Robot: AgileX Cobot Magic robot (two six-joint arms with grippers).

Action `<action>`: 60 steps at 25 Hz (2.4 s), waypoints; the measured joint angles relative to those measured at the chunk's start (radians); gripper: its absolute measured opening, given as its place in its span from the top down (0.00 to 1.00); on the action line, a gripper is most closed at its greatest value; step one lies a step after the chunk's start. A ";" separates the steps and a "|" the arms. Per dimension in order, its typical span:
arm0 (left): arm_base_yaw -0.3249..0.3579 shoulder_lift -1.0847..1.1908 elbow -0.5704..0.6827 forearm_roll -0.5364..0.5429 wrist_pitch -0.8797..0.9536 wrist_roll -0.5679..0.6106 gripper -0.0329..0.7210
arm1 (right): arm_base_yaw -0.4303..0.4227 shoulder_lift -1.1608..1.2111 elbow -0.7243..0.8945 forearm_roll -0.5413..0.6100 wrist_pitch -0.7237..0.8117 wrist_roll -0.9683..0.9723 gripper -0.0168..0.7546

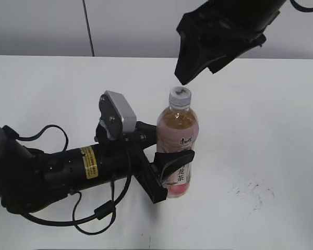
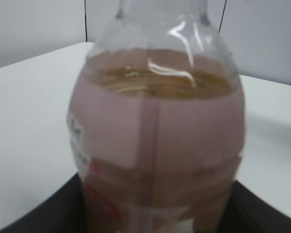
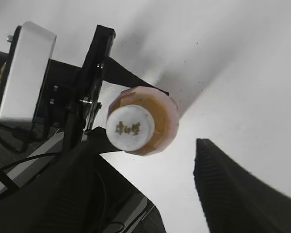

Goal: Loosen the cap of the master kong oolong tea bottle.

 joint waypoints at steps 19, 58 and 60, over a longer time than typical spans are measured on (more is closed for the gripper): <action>0.000 0.012 -0.005 -0.005 -0.016 0.000 0.44 | 0.047 0.101 -0.001 -0.012 0.002 0.005 0.38; 0.000 0.016 -0.007 0.010 -0.019 0.010 0.44 | 0.047 0.118 -0.009 0.005 0.006 -1.045 0.62; 0.000 0.016 -0.007 0.010 -0.019 0.010 0.44 | 0.047 0.118 -0.009 0.011 0.006 -1.060 0.62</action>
